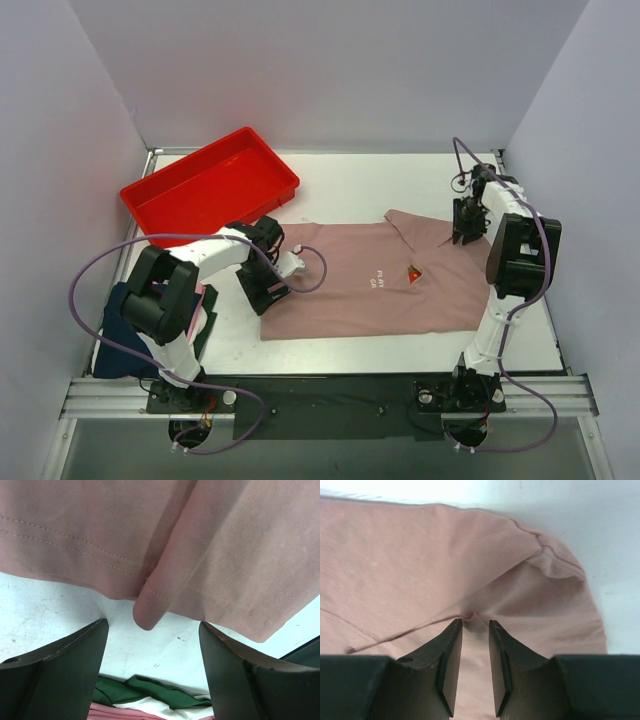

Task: Fold and stack the t-shirts
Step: Grap the side of the flattened tshirt furthest away from the robot with both arms

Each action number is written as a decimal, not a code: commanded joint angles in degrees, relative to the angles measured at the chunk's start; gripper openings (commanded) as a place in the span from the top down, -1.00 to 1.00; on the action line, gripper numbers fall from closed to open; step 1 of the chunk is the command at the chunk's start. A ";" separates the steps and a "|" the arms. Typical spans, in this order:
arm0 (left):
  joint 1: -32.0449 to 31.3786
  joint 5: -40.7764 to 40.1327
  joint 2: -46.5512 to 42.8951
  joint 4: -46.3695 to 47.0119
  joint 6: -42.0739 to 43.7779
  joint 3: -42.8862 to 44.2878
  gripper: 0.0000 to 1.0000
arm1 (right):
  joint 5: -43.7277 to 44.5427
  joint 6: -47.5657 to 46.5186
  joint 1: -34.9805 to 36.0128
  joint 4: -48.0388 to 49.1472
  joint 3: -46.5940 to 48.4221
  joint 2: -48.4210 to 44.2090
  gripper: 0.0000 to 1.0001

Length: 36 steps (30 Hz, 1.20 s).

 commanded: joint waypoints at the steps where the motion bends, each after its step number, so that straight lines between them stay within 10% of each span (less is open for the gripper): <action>1: 0.30 1.47 -0.44 1.05 2.22 0.35 -0.68 | -0.39 0.08 -0.87 -1.79 1.66 -2.05 0.43; 28: 5.39 6.92 15.19 4.38 6.09 38.06 -0.63 | -13.75 32.95 -4.30 5.59 8.78 9.03 0.28; 36: 5.48 6.57 24.67 2.02 6.71 46.93 -0.56 | -14.28 33.92 -4.30 8.94 7.99 7.10 0.91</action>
